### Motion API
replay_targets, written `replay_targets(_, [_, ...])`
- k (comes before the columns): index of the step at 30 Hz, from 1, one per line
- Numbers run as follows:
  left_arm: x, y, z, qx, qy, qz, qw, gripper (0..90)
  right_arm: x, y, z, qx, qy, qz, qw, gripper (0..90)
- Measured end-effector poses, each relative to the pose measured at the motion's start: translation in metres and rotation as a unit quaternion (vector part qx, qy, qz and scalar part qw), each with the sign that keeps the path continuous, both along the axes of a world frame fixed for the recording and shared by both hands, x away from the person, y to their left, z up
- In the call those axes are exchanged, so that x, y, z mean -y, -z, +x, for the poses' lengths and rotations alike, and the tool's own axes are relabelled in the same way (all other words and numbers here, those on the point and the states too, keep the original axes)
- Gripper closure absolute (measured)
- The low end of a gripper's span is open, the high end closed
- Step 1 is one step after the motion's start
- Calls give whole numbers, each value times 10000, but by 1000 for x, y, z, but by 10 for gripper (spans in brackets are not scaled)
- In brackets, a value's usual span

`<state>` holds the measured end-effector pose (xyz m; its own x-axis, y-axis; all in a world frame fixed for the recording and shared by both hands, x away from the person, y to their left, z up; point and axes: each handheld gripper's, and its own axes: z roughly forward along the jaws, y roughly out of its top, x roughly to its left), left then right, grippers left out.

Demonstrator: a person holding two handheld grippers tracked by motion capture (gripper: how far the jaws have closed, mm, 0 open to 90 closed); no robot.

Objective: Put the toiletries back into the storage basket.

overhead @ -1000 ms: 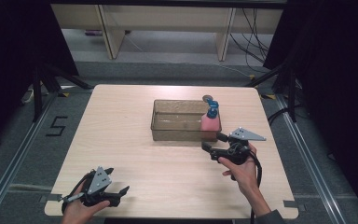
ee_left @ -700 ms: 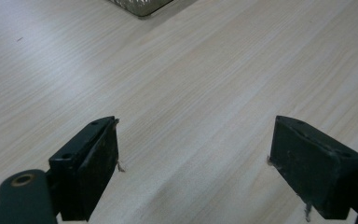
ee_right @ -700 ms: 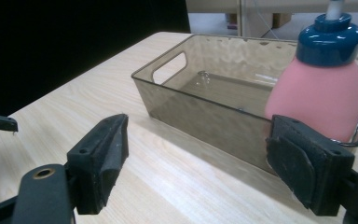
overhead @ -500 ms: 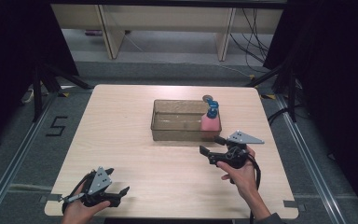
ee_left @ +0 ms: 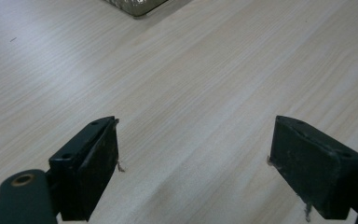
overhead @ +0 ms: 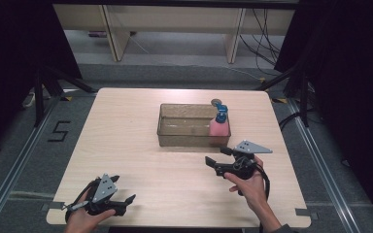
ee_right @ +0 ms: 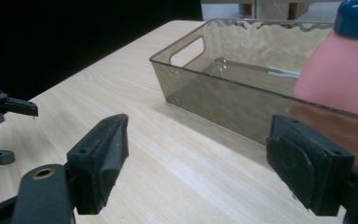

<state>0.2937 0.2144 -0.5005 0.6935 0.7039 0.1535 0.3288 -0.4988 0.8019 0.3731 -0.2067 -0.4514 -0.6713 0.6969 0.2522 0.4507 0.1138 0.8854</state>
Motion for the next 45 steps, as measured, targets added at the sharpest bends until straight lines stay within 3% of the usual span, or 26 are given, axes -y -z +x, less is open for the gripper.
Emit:
replay_targets(2, [-1,0,0,-17,-14,13,10000,150,1,2,1,96,-46,-92,9999,219])
replay_targets(3, [-2,-1,0,-74,60,66,9999,149,-1,3,-1,-93,-70,43,9999,219])
replay_targets(6, [-2,0,0,-3,-29,66,10000,149,-2,4,-2,-48,-115,-24,9999,219])
replay_targets(7, [0,1,0,51,-74,-2,10000,149,-2,5,-2,25,-154,-37,9999,219])
replay_targets(8, [-1,0,0,11,44,48,10000,150,-2,6,-2,133,-148,-106,9997,219])
replay_targets(11, [-2,-1,-1,10,-3,49,10000,150,-5,7,-5,-37,-185,-44,9998,219])
replay_targets(13, [-3,-1,-1,18,27,69,10000,149,-5,6,-6,85,-196,-110,9997,219])
replay_targets(14, [-1,0,-2,3,-66,-76,9999,149,-6,7,-7,0,-224,-13,9997,219])
replay_targets(16, [-2,0,-2,10,-42,-45,10000,150,-7,7,-8,-37,-216,-86,9997,219])
replay_targets(18, [-3,-1,-2,11,-1,56,10000,149,-8,7,-11,-168,-204,3,9996,217])
replay_targets(20, [-2,0,-2,11,-33,-26,10000,149,-7,7,-10,-20,-216,-72,9997,218])
replay_targets(24, [-1,0,-2,15,-53,-68,10000,149,-4,7,-14,-69,-146,-105,9998,218])
replay_targets(25, [-1,0,-2,12,-51,-44,10000,150,-3,8,-13,76,-177,-124,9997,218])
replay_targets(26, [-1,0,-2,10,-47,-56,10000,149,-3,8,-14,-55,-179,-48,9998,218])
replay_targets(29, [-1,0,-2,-2,23,30,10000,149,0,9,-15,-33,-192,-69,9998,218])
replay_targets(30, [-2,-1,-2,-3,29,49,10000,150,0,8,-17,-128,-126,-28,9998,218])
replay_targets(33, [-2,-1,-2,3,5,66,10000,150,2,10,-17,-51,-173,-29,9998,218])
replay_targets(34, [0,1,-2,2,-32,-81,10000,150,2,9,-20,-198,-130,40,9997,218])
replay_targets(35, [-1,1,-2,-3,-4,-45,10000,149,3,11,-18,-51,-146,-4,9999,218])
replay_targets(37, [-1,1,-2,5,-6,-46,10000,149,4,11,-18,-72,-123,-105,9998,218])
replay_targets(40, [-1,0,-2,6,-6,-28,10000,150,6,12,-21,-90,-175,-50,9998,218])
replay_targets(41, [-1,0,-2,2,-8,-31,10000,149,5,12,-23,-227,-93,11,9997,218])
replay_targets(42, [-1,0,-2,0,-10,-35,10000,149,7,13,-22,-95,-156,-75,9998,218])
replay_targets(43, [-1,0,-2,-2,-11,-33,10000,149,6,13,-24,-146,-119,-51,9998,217])
replay_targets(44, [0,1,-2,-1,-27,-76,10000,150,8,13,-23,-41,-137,-127,9998,217])
replay_targets(45, [0,1,-2,-13,-11,-79,10000,149,7,13,-25,-167,-161,-44,9997,217])
